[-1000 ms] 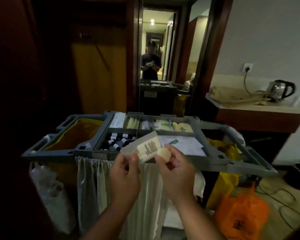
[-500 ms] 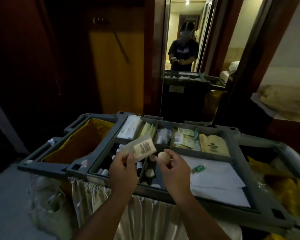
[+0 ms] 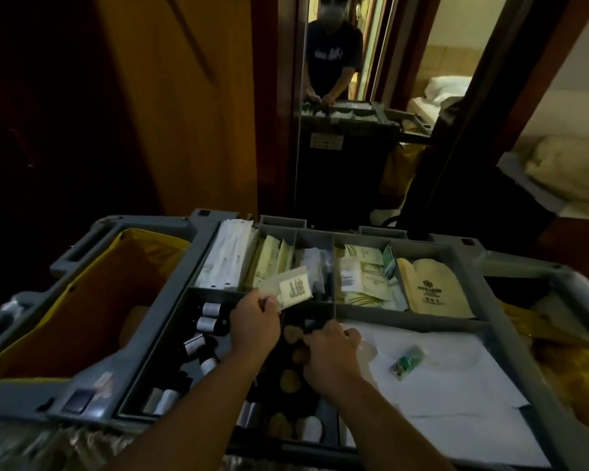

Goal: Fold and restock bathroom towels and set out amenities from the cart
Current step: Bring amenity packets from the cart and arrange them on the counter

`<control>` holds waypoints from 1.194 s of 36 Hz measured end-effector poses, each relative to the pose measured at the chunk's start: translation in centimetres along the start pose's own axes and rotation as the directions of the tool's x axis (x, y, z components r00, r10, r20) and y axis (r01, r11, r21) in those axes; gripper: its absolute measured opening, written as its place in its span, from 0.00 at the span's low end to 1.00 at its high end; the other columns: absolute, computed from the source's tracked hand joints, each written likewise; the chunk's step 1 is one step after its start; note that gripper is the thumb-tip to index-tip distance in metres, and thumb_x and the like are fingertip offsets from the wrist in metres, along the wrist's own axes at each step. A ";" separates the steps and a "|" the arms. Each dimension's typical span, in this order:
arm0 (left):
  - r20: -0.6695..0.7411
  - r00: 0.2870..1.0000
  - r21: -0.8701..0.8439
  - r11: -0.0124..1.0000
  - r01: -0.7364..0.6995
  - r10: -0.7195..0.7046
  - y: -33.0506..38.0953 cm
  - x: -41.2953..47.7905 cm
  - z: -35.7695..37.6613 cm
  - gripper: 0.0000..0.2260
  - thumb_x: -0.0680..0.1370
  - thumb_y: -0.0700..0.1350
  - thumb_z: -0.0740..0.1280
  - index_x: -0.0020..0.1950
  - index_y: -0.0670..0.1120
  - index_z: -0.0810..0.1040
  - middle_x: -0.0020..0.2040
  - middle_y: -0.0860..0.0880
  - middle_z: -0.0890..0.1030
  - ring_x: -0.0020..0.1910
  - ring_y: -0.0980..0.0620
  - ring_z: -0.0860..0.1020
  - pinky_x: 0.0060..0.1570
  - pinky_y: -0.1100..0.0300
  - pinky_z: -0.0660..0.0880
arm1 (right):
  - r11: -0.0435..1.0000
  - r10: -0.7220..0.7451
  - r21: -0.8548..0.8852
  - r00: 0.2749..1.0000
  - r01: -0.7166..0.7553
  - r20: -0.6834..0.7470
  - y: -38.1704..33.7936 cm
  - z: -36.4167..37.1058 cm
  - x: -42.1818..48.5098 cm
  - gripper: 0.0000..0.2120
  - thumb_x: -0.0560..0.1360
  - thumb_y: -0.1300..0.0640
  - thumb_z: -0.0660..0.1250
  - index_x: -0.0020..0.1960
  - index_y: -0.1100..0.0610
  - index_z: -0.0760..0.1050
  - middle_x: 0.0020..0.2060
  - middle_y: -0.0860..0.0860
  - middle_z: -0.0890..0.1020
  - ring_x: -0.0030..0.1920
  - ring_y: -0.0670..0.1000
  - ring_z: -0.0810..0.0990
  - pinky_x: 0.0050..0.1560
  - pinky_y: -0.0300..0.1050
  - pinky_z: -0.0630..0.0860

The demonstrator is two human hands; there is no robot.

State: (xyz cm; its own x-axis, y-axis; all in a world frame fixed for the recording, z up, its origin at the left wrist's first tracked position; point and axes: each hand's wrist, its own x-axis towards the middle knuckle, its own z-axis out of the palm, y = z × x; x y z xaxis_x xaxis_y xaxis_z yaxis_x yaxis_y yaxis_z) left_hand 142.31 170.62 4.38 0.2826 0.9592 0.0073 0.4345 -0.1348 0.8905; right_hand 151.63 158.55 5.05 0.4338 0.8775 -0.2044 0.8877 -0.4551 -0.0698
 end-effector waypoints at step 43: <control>0.385 0.894 0.156 0.939 -0.306 0.228 1.9 9.1 7.1 0.12 0.79 0.54 0.72 0.60 0.57 0.75 0.49 0.58 0.82 0.48 0.56 0.81 0.49 0.53 0.81 | 0.483 0.538 0.874 0.804 -0.048 -0.254 5.0 -3.2 10.9 0.09 0.83 0.59 0.65 0.56 0.47 0.68 0.42 0.44 0.77 0.39 0.39 0.75 0.32 0.35 0.67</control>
State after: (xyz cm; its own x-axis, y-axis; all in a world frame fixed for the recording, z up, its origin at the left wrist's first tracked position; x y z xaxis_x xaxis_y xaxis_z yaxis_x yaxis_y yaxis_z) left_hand 151.79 177.34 2.93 0.6808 0.7316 0.0345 0.4549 -0.4593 0.7630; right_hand 161.29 166.35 5.57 0.8655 0.4988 0.0460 0.2736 -0.3938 -0.8776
